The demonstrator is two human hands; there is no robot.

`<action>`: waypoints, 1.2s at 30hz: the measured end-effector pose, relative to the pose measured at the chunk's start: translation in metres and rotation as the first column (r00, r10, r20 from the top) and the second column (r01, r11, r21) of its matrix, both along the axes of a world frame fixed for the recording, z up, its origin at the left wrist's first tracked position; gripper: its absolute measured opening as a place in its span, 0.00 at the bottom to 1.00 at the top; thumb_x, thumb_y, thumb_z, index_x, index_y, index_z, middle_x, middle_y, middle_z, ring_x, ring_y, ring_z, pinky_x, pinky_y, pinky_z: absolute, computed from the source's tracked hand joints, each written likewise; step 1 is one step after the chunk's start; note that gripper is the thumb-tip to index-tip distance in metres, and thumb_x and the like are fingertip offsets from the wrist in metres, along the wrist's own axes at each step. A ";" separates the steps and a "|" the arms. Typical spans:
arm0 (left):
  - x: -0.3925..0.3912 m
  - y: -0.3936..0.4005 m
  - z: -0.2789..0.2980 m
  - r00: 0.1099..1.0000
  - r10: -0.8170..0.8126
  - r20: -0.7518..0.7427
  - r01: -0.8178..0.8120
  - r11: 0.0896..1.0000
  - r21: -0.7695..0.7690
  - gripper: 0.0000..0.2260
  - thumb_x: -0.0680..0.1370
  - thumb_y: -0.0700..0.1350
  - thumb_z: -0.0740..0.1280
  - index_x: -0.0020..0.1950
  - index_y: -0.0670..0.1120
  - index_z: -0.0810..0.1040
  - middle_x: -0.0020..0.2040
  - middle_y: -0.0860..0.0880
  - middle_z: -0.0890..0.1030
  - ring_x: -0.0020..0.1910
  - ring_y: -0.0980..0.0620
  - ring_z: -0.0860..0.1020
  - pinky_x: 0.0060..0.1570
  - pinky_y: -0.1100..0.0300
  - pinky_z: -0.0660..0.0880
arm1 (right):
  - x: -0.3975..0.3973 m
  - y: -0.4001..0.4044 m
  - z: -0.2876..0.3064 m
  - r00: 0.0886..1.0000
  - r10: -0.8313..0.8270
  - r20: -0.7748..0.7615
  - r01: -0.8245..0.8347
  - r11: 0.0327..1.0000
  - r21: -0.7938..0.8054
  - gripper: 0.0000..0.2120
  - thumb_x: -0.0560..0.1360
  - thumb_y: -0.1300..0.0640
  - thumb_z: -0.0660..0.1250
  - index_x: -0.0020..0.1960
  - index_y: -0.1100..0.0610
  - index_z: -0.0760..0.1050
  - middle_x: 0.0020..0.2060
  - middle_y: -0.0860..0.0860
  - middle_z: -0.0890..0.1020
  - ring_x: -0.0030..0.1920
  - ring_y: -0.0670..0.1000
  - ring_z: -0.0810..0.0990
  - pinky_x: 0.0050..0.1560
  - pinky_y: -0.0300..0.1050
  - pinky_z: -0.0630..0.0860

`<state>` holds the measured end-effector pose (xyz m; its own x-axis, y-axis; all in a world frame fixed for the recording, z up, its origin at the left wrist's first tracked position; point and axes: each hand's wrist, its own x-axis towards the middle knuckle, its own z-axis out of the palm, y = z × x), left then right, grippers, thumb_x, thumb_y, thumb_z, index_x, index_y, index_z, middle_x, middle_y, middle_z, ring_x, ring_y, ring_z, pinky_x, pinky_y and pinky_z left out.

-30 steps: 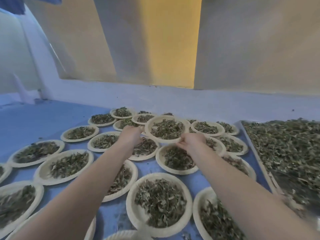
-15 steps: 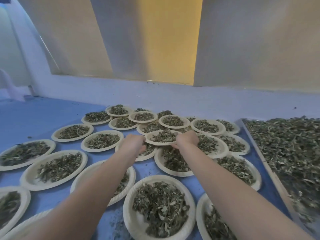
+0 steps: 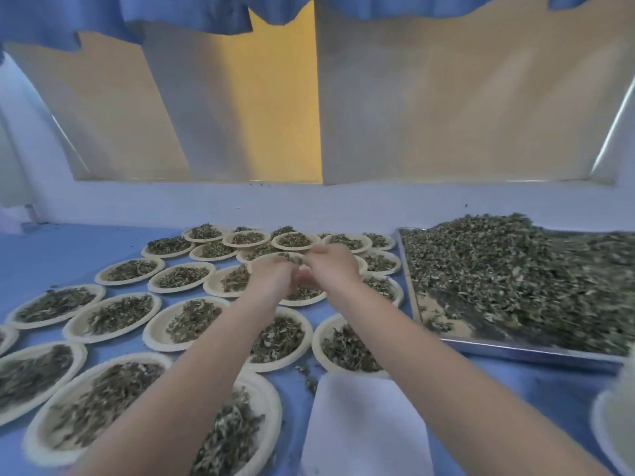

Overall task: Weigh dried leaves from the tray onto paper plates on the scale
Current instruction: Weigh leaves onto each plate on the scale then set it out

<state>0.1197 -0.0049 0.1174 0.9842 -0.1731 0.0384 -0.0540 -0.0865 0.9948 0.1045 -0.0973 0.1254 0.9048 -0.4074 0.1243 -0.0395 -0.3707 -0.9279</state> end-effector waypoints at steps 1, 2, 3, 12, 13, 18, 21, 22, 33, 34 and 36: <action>-0.013 -0.007 0.000 0.999 -0.023 0.030 0.022 0.999 0.039 0.10 0.77 0.33 0.60 0.39 0.44 0.73 0.44 0.42 0.77 0.45 0.45 0.75 0.54 0.48 0.74 | -0.016 -0.003 0.002 0.999 -0.019 0.034 0.018 0.999 0.033 0.10 0.73 0.64 0.62 0.51 0.59 0.81 0.47 0.56 0.82 0.49 0.55 0.80 0.50 0.44 0.76; -0.029 -0.016 0.002 0.996 -0.054 0.068 0.050 0.997 0.058 0.09 0.77 0.33 0.58 0.41 0.41 0.75 0.43 0.41 0.78 0.45 0.45 0.75 0.52 0.47 0.74 | -0.031 -0.009 0.002 0.996 -0.025 0.083 0.020 0.998 0.054 0.11 0.73 0.64 0.63 0.53 0.61 0.80 0.49 0.57 0.82 0.51 0.58 0.81 0.55 0.51 0.77; -0.043 -0.025 0.002 0.991 -0.085 0.106 0.079 0.995 0.065 0.09 0.76 0.32 0.57 0.45 0.39 0.77 0.43 0.39 0.79 0.43 0.45 0.76 0.51 0.46 0.75 | -0.050 -0.017 0.003 0.994 -0.021 0.107 0.017 0.999 0.041 0.11 0.73 0.64 0.63 0.53 0.61 0.80 0.51 0.57 0.82 0.52 0.59 0.81 0.56 0.55 0.77; -0.166 -0.141 -0.017 0.899 -0.323 0.297 0.233 0.925 0.300 0.09 0.72 0.33 0.58 0.34 0.43 0.71 0.32 0.42 0.73 0.37 0.44 0.69 0.39 0.51 0.67 | -0.213 -0.120 0.021 0.982 -0.166 -0.095 0.049 0.696 -0.716 0.11 0.78 0.59 0.58 0.49 0.60 0.79 0.42 0.56 0.81 0.43 0.57 0.79 0.43 0.46 0.76; -0.179 -0.157 -0.019 0.891 -0.347 0.293 0.249 0.913 0.323 0.08 0.71 0.34 0.58 0.35 0.44 0.72 0.35 0.41 0.75 0.38 0.44 0.70 0.40 0.51 0.70 | -0.227 -0.134 0.021 0.969 -0.213 -0.124 0.047 0.652 -0.757 0.10 0.78 0.60 0.58 0.45 0.59 0.78 0.38 0.55 0.78 0.41 0.56 0.78 0.42 0.46 0.74; -0.224 -0.231 -0.029 0.835 -0.485 0.259 0.345 0.829 0.441 0.05 0.73 0.36 0.58 0.37 0.42 0.69 0.32 0.44 0.70 0.34 0.48 0.64 0.35 0.59 0.59 | -0.280 -0.202 0.008 0.887 -0.445 -0.123 0.127 0.493 -0.861 0.13 0.77 0.61 0.60 0.33 0.58 0.66 0.33 0.53 0.71 0.40 0.56 0.72 0.41 0.46 0.69; -0.233 -0.258 -0.037 0.867 -0.452 0.210 0.311 0.820 0.481 0.15 0.75 0.41 0.63 0.30 0.44 0.61 0.23 0.50 0.63 0.26 0.51 0.60 0.25 0.59 0.54 | -0.298 -0.236 -0.005 0.832 -0.537 -0.142 0.141 0.451 -0.881 0.11 0.77 0.60 0.59 0.36 0.59 0.67 0.41 0.56 0.74 0.46 0.57 0.73 0.46 0.48 0.70; -0.233 -0.263 -0.039 0.876 -0.439 0.200 0.291 0.812 0.506 0.15 0.74 0.41 0.64 0.31 0.45 0.61 0.25 0.50 0.65 0.27 0.51 0.62 0.25 0.59 0.56 | -0.302 -0.246 -0.009 0.812 -0.562 -0.158 0.135 0.444 -0.886 0.07 0.76 0.62 0.58 0.39 0.60 0.70 0.46 0.57 0.76 0.50 0.58 0.74 0.48 0.49 0.71; -0.223 -0.276 -0.045 0.887 -0.378 0.265 0.170 0.801 0.575 0.09 0.71 0.32 0.58 0.34 0.43 0.63 0.32 0.48 0.64 0.30 0.51 0.60 0.27 0.60 0.55 | -0.295 -0.315 -0.017 0.791 -0.575 -0.209 0.186 0.551 -0.813 0.15 0.76 0.61 0.66 0.32 0.60 0.67 0.31 0.53 0.72 0.35 0.53 0.73 0.41 0.45 0.71; -0.224 -0.277 -0.043 0.881 -0.384 0.277 0.156 0.787 0.597 0.09 0.72 0.32 0.57 0.34 0.42 0.64 0.32 0.47 0.65 0.29 0.51 0.61 0.26 0.60 0.56 | -0.295 -0.317 -0.015 0.797 -0.564 -0.214 0.190 0.571 -0.799 0.13 0.76 0.59 0.67 0.34 0.61 0.71 0.33 0.54 0.74 0.36 0.53 0.74 0.41 0.45 0.72; -0.225 -0.277 -0.040 0.867 -0.392 0.308 0.127 0.771 0.624 0.07 0.73 0.32 0.57 0.36 0.41 0.67 0.33 0.46 0.68 0.29 0.51 0.64 0.25 0.60 0.60 | -0.296 -0.318 -0.010 0.810 -0.550 -0.202 0.201 0.584 -0.786 0.07 0.77 0.57 0.67 0.43 0.61 0.77 0.41 0.57 0.78 0.43 0.55 0.78 0.44 0.45 0.74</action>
